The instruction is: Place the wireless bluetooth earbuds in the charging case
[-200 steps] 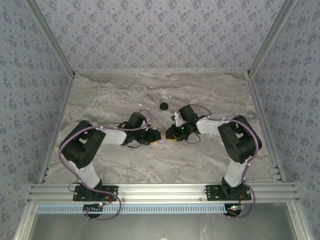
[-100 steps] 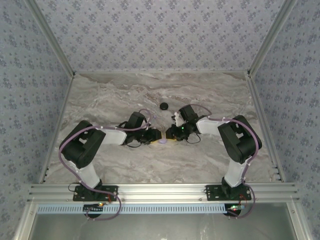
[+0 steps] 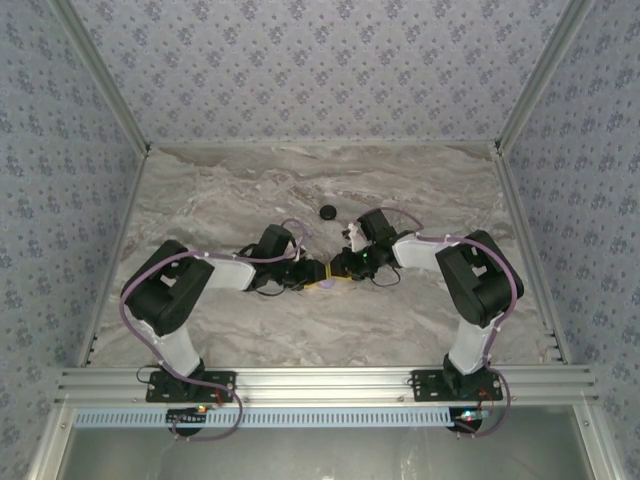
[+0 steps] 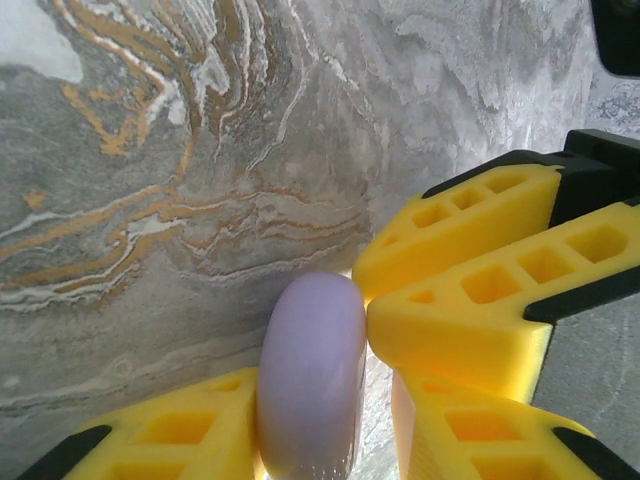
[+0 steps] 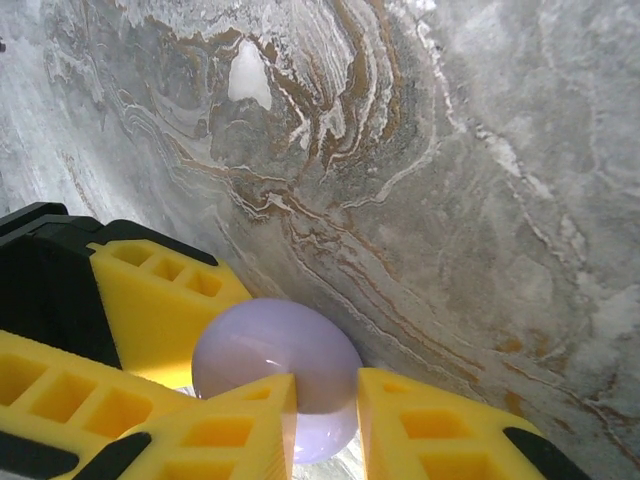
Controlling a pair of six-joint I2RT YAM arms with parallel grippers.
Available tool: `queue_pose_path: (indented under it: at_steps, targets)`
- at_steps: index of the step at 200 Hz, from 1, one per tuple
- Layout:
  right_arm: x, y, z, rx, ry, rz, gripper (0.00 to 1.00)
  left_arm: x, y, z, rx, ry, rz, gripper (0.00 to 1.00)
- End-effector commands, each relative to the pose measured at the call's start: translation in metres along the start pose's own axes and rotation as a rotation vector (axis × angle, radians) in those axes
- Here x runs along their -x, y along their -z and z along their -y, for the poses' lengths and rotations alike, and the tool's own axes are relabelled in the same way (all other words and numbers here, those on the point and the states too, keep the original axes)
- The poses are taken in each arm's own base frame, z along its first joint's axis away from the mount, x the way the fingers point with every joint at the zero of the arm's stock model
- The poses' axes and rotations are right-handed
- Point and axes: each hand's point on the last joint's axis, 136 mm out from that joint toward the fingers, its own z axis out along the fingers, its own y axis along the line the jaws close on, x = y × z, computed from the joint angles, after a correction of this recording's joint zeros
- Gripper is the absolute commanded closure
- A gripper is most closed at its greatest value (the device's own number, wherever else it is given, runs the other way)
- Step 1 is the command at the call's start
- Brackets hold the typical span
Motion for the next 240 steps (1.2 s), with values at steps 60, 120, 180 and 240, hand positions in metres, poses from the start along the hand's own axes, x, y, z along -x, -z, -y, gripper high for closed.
queue_pose_path:
  at_steps: [60, 120, 180, 240]
  targets:
    - [-0.001, 0.003, -0.003, 0.017, -0.009, -0.001, 0.75, 0.006, -0.003, 0.007, -0.004, -0.022, 0.005, 0.74]
    - [0.013, 0.044, -0.011, -0.002, 0.041, 0.104, 0.7, 0.018, 0.021, 0.022, -0.004, -0.091, 0.078, 0.78]
    - [0.035, 0.11, -0.036, 0.079, 0.209, 0.236, 0.62, 0.046, 0.075, 0.077, -0.118, -0.291, 0.177, 0.78]
    - [0.037, 0.159, -0.1, 0.283, 0.443, 0.287, 0.54, 0.048, 0.117, 0.15, -0.288, -0.544, 0.196, 0.78]
